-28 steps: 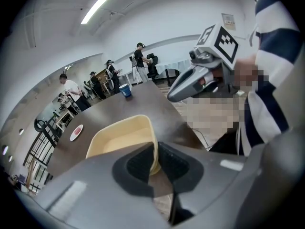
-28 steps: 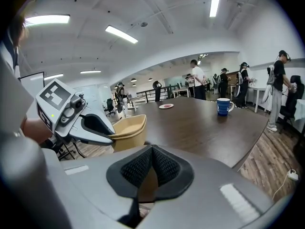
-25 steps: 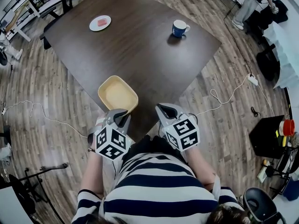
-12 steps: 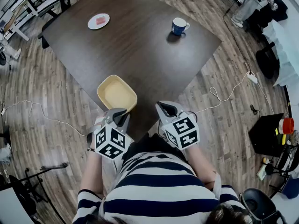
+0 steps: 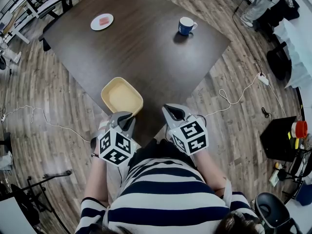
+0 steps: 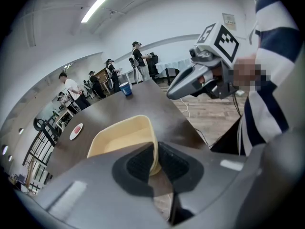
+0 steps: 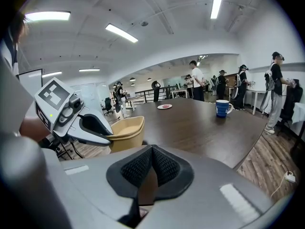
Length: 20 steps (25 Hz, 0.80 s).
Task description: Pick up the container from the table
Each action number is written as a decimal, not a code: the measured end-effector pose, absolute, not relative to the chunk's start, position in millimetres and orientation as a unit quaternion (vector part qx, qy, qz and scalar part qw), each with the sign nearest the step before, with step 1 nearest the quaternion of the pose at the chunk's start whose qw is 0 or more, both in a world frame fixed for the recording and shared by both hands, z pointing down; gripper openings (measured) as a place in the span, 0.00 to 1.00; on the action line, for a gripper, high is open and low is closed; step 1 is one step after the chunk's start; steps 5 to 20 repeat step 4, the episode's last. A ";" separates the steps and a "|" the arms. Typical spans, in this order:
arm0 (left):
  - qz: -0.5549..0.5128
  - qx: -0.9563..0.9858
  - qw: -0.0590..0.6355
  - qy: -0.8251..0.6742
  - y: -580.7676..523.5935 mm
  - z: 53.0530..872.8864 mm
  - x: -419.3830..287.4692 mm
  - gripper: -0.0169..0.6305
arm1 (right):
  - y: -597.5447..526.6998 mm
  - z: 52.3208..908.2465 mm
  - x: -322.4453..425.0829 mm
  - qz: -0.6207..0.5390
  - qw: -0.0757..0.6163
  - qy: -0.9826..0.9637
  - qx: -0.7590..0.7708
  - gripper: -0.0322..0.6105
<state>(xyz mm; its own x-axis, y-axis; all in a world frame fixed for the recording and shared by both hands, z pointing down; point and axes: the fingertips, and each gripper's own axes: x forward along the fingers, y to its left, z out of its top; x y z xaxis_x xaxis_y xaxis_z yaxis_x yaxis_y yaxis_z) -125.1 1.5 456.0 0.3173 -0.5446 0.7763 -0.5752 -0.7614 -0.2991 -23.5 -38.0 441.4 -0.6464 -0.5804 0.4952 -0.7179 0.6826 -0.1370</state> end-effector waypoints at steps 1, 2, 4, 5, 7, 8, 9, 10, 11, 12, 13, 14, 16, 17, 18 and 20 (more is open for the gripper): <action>0.472 0.811 0.016 -0.345 1.7 455.9 -125.0 0.03 | -38.2 440.6 -23.4 0.161 0.209 -0.893 0.364 0.04; 0.472 0.811 0.016 -0.345 1.7 455.7 -124.9 0.03 | -38.4 439.8 -23.2 0.160 0.208 -0.893 0.365 0.04; 0.471 0.811 0.017 -0.345 1.7 455.1 -124.3 0.03 | -38.9 438.4 -22.9 0.158 0.206 -0.894 0.366 0.04; 0.471 0.811 0.017 -0.345 1.7 455.1 -124.3 0.03 | -38.9 438.4 -22.9 0.158 0.206 -0.894 0.366 0.04; 0.471 0.811 0.017 -0.345 1.7 455.1 -124.3 0.03 | -38.9 438.4 -22.9 0.158 0.206 -0.894 0.366 0.04; 0.471 0.811 0.017 -0.345 1.7 455.1 -124.3 0.03 | -38.9 438.4 -22.9 0.158 0.206 -0.894 0.366 0.04; 0.471 0.811 0.017 -0.345 1.7 455.1 -124.3 0.03 | -38.9 438.4 -22.9 0.158 0.206 -0.894 0.366 0.04; 0.471 0.811 0.017 -0.345 1.7 455.1 -124.3 0.03 | -38.9 438.4 -22.9 0.158 0.206 -0.894 0.366 0.04; 0.471 0.811 0.017 -0.345 1.7 455.1 -124.3 0.03 | -38.9 438.4 -22.9 0.158 0.206 -0.894 0.366 0.04; 0.471 0.811 0.017 -0.345 1.7 455.1 -124.3 0.03 | -38.9 438.4 -22.9 0.158 0.206 -0.894 0.366 0.04; 0.471 0.811 0.017 -0.345 1.7 455.1 -124.3 0.03 | -38.9 438.4 -22.9 0.158 0.206 -0.894 0.366 0.04; 0.471 0.811 0.017 -0.345 1.7 455.1 -124.3 0.03 | -38.9 438.4 -22.9 0.158 0.206 -0.894 0.366 0.04; 0.471 0.811 0.017 -0.345 1.7 455.1 -124.3 0.03 | -38.9 438.4 -22.9 0.158 0.206 -0.894 0.366 0.04; 0.471 0.811 0.017 -0.345 1.7 455.1 -124.3 0.03 | -38.9 438.4 -22.9 0.158 0.206 -0.894 0.366 0.04; 0.471 0.811 0.017 -0.345 1.7 455.1 -124.3 0.03 | -38.9 438.4 -22.9 0.158 0.206 -0.894 0.366 0.04; 0.471 0.811 0.017 -0.345 1.7 455.1 -124.3 0.03 | -38.9 438.4 -22.9 0.158 0.206 -0.894 0.366 0.04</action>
